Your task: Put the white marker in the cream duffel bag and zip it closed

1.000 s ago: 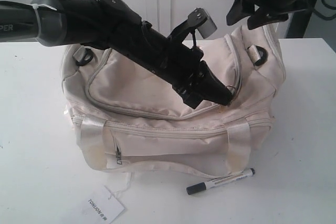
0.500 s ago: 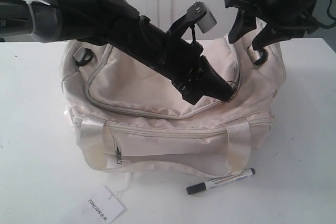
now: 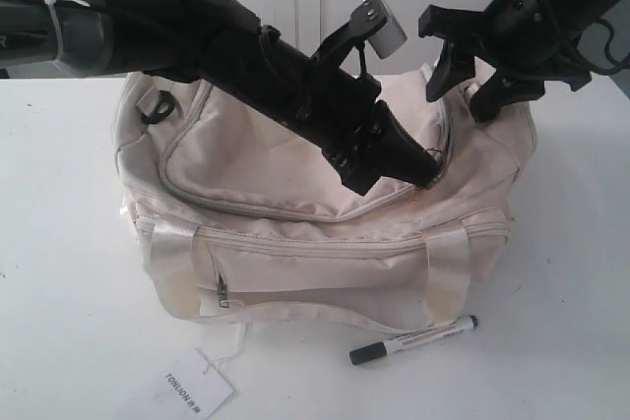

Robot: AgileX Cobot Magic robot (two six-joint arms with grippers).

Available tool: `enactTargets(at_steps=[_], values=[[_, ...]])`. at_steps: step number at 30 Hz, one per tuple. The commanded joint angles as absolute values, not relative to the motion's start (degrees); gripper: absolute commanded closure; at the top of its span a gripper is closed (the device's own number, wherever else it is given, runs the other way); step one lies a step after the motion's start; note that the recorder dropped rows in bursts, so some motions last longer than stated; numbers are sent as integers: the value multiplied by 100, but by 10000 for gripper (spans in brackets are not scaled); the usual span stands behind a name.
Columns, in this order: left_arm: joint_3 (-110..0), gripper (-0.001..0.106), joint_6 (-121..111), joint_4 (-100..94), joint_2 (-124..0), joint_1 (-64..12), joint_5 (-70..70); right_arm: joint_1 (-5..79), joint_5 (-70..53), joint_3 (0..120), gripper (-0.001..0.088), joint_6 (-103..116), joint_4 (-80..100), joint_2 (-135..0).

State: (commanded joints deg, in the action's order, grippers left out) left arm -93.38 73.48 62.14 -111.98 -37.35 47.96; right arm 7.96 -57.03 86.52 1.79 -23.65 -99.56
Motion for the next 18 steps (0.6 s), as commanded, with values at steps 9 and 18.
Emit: enactTargets(at_steps=[9, 18], values=[[-9338, 1053, 7348, 6329, -11198, -3735, 4796, 796, -5767, 8642, 354, 179, -2353, -10219], [-9338, 1053, 7348, 6329, -11198, -3735, 4783, 796, -5793, 8642, 749, 179, -2365, -10279]])
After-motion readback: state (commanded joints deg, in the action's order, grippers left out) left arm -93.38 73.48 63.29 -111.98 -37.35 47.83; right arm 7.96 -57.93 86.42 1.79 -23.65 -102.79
